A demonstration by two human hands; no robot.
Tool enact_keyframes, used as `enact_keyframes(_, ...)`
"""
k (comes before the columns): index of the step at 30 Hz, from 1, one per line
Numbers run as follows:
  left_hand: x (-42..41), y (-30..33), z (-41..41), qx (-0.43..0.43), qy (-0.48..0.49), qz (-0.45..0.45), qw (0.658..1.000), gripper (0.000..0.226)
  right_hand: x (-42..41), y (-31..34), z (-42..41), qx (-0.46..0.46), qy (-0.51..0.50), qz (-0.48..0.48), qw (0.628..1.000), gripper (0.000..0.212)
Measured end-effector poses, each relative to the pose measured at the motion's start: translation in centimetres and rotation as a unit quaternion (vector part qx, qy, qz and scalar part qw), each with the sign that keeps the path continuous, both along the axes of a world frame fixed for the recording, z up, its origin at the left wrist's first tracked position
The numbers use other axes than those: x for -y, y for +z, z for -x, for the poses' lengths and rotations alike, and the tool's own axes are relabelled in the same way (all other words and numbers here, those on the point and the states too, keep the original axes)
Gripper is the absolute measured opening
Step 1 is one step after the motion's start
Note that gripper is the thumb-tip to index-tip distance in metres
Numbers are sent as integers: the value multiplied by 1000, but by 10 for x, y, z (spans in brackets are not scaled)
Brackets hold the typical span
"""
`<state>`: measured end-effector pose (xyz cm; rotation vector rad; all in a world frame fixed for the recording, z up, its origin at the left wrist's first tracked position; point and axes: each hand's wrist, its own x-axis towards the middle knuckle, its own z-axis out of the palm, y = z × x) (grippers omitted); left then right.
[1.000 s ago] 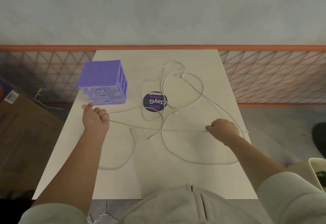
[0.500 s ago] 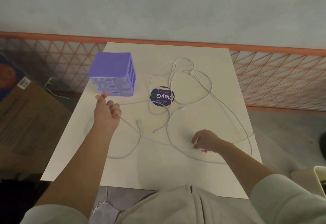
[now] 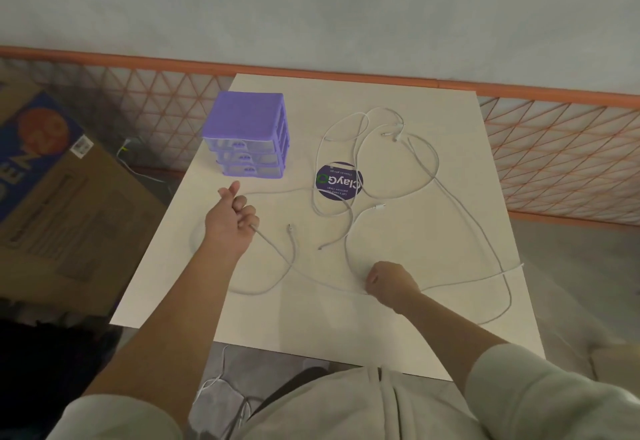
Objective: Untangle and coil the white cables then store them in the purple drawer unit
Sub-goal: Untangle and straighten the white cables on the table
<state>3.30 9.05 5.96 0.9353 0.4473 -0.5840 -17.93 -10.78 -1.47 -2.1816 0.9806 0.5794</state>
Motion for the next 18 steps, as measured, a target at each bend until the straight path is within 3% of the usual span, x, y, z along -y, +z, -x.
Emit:
enact_keyframes(3,1,2,1,2,-23,-4,1000,34,3,2,-5,84,-44,-33,995,22)
enact_keyframes(5,3,5,2,2,-35,-7,999,33,5,6,-14,140,-76,-43,986,13)
enact_keyframes(11,11,11,4,-1,-76,2,997,33,17,43,-40,280,-274,-182,902,17)
enact_keyframes(18,22,17,6,-12,-107,11,994,33,18,78,-63,359,-246,-277,857,21)
